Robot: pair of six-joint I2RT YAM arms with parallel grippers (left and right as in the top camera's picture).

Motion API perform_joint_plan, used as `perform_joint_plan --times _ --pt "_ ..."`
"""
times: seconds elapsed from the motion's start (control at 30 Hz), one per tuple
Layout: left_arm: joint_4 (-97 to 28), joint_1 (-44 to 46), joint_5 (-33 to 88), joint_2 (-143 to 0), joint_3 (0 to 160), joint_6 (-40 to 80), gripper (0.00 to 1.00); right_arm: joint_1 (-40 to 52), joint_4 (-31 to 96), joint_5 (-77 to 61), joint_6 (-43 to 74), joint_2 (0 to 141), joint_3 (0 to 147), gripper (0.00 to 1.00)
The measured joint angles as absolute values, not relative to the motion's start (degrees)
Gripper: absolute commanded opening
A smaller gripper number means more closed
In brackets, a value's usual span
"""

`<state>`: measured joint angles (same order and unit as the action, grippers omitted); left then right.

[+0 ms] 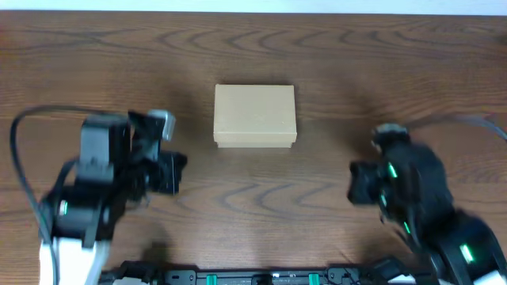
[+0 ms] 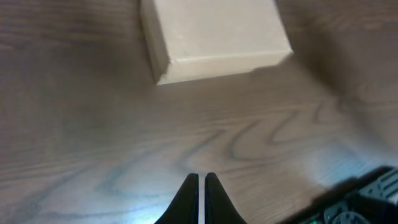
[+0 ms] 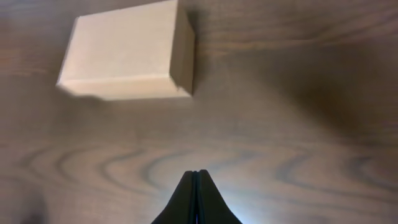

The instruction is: Pack container

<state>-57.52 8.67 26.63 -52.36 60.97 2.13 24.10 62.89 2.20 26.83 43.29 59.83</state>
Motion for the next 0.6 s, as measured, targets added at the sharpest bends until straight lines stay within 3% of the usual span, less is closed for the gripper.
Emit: perform_joint_plan --times 0.33,0.37,0.43,0.47,0.6 --pt "-57.93 10.98 27.18 -27.55 39.27 7.35 0.06 28.32 63.86 -1.48 32.6 12.1 39.86 0.03" --pt "-57.65 10.98 27.24 -26.13 38.61 7.94 0.17 28.36 63.29 -1.87 32.95 10.5 39.57 0.22" --pt "-55.7 10.98 27.33 -24.4 38.3 8.97 0.74 28.38 61.58 -2.74 33.87 7.73 39.48 0.88" --pt "-54.57 11.0 27.53 -23.9 38.3 9.74 0.95 28.38 61.12 -3.11 34.15 6.94 39.51 0.99" --pt "-52.58 10.98 27.92 -23.46 38.3 12.19 0.95 28.38 61.98 -3.95 36.56 6.33 39.48 0.99"
